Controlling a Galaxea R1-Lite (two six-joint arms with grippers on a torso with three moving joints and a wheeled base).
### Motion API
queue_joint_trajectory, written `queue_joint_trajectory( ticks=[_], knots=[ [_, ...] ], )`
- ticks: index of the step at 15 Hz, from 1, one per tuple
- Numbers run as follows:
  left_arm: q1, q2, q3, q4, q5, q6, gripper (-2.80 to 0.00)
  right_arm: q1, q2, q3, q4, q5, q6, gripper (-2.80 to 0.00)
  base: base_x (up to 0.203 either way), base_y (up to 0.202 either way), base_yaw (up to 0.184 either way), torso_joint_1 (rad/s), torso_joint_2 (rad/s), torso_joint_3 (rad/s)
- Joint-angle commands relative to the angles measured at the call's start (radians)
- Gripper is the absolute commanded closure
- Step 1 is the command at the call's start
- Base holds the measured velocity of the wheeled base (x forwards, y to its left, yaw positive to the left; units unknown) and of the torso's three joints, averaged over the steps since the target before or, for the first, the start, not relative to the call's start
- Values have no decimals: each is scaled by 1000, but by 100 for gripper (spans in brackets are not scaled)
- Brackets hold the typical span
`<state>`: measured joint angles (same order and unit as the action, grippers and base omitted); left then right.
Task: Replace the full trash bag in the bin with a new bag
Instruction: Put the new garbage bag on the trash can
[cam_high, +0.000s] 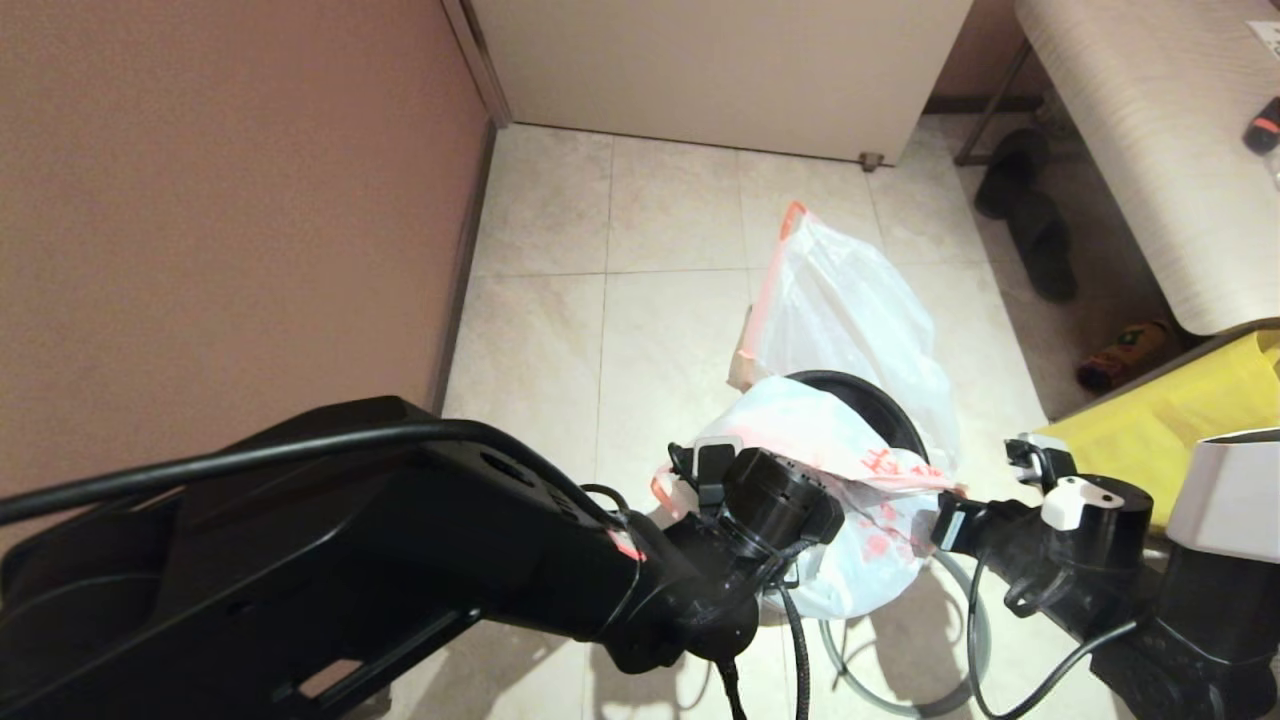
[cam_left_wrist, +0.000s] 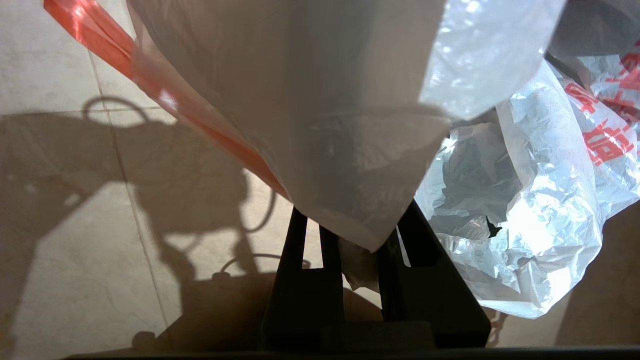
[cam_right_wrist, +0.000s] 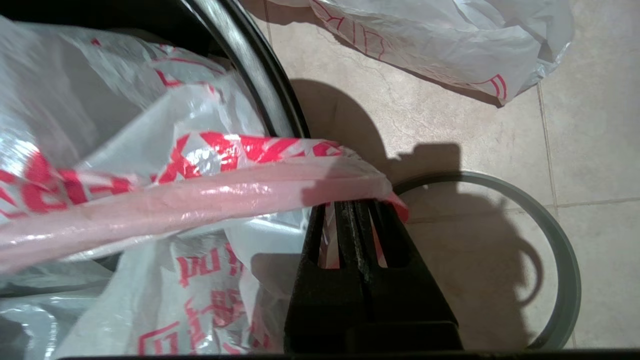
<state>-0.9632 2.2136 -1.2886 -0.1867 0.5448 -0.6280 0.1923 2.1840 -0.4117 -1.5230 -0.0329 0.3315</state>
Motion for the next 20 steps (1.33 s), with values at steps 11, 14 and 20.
queue_joint_trajectory(
  ticks=[11, 14, 20],
  knots=[
    [55, 59, 74, -102, 7, 16, 0, -13, -42, 24, -47, 14, 2, 0, 0, 0, 0, 0, 0, 0],
    [64, 68, 74, -116, 5, 14, 0, -4, -88, 64, -47, 39, 3, 0, 0, 0, 0, 0, 0, 0],
    [66, 75, 74, -135, 6, 16, 0, -2, -202, 175, -46, 211, -14, 0, 0, 0, 0, 0, 0, 0]
  ],
)
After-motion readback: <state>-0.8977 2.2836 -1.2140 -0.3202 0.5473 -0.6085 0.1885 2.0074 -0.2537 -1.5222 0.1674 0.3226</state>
